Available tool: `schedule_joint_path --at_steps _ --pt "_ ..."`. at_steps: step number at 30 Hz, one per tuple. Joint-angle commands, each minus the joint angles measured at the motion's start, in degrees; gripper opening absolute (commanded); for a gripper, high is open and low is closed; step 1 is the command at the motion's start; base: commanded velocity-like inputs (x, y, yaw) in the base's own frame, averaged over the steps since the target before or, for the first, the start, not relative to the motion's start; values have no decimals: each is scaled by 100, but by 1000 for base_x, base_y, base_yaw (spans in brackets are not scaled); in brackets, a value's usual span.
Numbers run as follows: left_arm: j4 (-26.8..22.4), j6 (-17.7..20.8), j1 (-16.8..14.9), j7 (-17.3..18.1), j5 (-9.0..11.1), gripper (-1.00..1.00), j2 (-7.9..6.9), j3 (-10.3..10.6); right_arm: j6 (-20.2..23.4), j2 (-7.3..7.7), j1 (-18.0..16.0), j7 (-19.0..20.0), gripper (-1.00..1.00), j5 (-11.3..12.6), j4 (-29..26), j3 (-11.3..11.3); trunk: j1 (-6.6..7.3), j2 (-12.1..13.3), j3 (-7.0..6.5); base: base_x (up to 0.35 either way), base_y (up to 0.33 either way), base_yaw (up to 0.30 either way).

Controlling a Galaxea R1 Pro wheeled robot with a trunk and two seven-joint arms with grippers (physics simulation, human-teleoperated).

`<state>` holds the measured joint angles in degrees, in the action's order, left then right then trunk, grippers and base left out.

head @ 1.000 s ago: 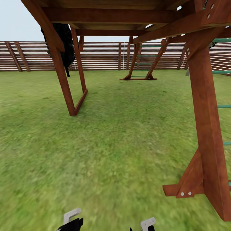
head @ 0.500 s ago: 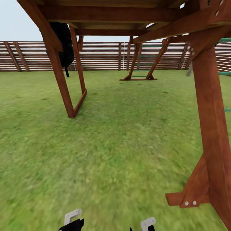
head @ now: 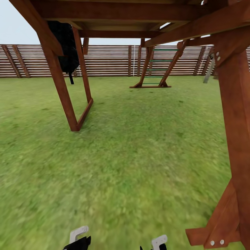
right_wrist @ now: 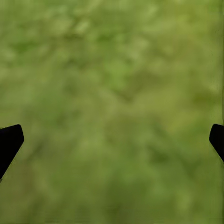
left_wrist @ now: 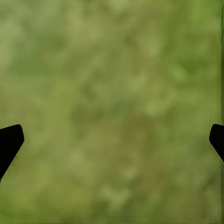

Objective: Take the three Easter eggs out of the wicker basket on the lawn in the garden, then place them on the lawn next to a single tree (choose any tree) so that all three eggs are next to the same tree and none are left in the basket.

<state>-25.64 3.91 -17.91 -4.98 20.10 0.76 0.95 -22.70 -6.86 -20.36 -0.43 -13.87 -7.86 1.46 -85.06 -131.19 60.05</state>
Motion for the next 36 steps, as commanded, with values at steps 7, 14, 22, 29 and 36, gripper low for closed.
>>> schedule_joint_path --at_steps 7,14,22,29,36 --pt "-12 31 -1 -30 44 100 -6 11 -15 -8 -3 -3 100 -10 -5 12 -3 -2 5 336 0 0" --pt "-11 31 0 -30 47 100 -6 11 -15 0 -3 -1 100 -10 4 12 -3 -2 5 336 0 0" --pt "-11 31 -1 -30 47 100 -13 11 -23 0 -3 -2 100 -18 4 28 -3 -2 8 336 0 55" --pt "-11 31 -2 -30 47 100 -15 11 -24 17 -3 -4 100 -14 4 13 -3 -2 15 336 0 89" --pt "-11 31 -1 -30 47 100 -15 11 -23 15 -3 -6 100 -11 4 17 -3 -2 15 336 0 2"
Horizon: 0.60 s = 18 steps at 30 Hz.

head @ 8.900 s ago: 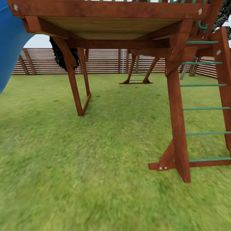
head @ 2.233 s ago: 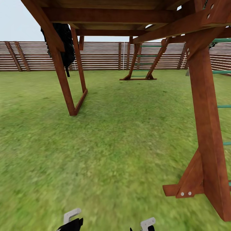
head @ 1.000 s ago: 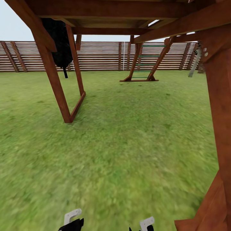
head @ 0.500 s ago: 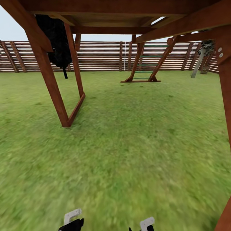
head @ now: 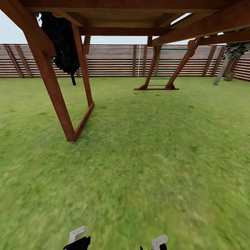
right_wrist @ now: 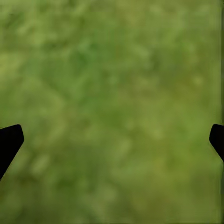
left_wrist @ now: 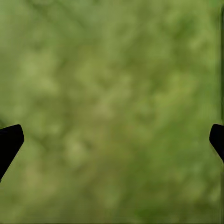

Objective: Take the three Easter eggs out of the wicker basket on the lawn in the garden, then place them on the lawn next to a single tree (choose any tree) so that all three eggs are next to the same tree and none are left in the basket.

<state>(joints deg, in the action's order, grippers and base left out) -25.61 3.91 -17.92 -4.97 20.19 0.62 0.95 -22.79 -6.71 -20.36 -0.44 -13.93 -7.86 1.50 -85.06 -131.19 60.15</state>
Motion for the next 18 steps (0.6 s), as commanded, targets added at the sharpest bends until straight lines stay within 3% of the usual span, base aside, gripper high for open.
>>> schedule_joint_path --at_steps 1,18 --pt "-14 31 2 -30 38 100 0 11 -15 2 -3 -7 100 -4 4 10 -3 -2 5 336 0 0" --pt "-6 31 2 -30 38 100 22 11 -15 21 -3 0 100 -4 8 18 -3 -2 5 336 0 0"
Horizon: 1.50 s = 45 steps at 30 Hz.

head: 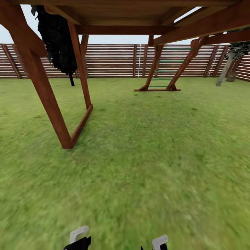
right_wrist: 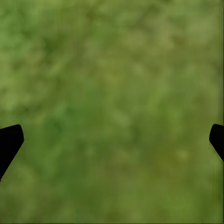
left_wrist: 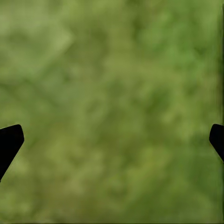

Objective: Take the three Easter eggs out of the wicker basket on the lawn in the garden, then place them on the lawn next to a single tree (choose any tree) so that all three eggs are next to the same tree and none are left in the basket.

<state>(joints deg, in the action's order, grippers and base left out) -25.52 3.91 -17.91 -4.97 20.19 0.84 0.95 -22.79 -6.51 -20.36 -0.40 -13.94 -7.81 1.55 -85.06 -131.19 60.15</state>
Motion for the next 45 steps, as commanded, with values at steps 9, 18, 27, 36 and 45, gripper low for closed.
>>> schedule_joint_path --at_steps 9,18,27,36,45 --pt "-14 31 3 -30 38 100 -2 11 -15 1 -3 -4 100 -4 -12 10 -3 -2 5 336 0 0" --pt "-15 31 1 -30 38 100 -20 10 -15 0 -3 -13 100 -12 -298 12 -3 -2 5 336 0 0" --pt "-17 31 2 -30 39 100 -21 6 -7 -33 -3 31 100 -12 -549 33 -3 -2 5 336 0 0" --pt "-23 31 0 -30 43 100 -24 2 1 -51 -3 47 100 -12 -780 42 -3 -2 5 336 0 0" --pt "-23 31 -2 -30 42 100 -23 2 15 -52 -3 49 100 -57 -850 61 -3 -2 5 336 0 0"
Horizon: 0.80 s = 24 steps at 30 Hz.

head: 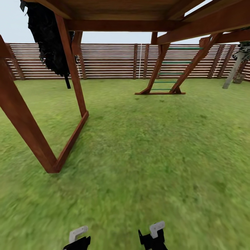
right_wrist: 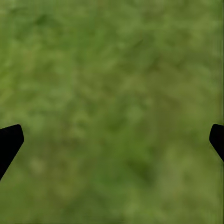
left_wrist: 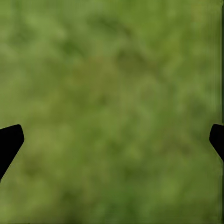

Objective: Take the three Easter eggs out of the wicker basket on the lawn in the garden, then place them on the lawn next to a single tree (choose any tree) so that all three eggs are next to the same tree and none are left in the basket.

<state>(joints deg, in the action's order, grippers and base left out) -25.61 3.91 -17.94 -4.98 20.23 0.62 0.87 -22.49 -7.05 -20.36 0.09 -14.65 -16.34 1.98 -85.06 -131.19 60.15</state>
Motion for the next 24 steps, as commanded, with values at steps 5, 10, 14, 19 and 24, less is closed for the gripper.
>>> schedule_joint_path --at_steps 5,10,14,19,24 --pt "-11 31 3 -29 42 100 0 10 -27 3 -3 -32 100 6 9 9 -2 -2 5 336 0 0" --pt "-11 31 4 -29 42 100 0 10 -35 34 -3 -45 100 45 67 -6 -2 -2 5 336 0 0" --pt "-11 31 3 -29 42 100 0 10 -36 53 4 -42 100 62 148 -13 -2 -2 5 336 0 0" --pt "-6 31 2 -29 42 100 0 10 -36 54 6 -33 100 61 443 -13 -2 -2 5 336 0 0" --pt "-6 31 1 -29 42 100 5 10 -36 55 6 -27 100 65 632 -13 -2 -2 5 336 0 0"
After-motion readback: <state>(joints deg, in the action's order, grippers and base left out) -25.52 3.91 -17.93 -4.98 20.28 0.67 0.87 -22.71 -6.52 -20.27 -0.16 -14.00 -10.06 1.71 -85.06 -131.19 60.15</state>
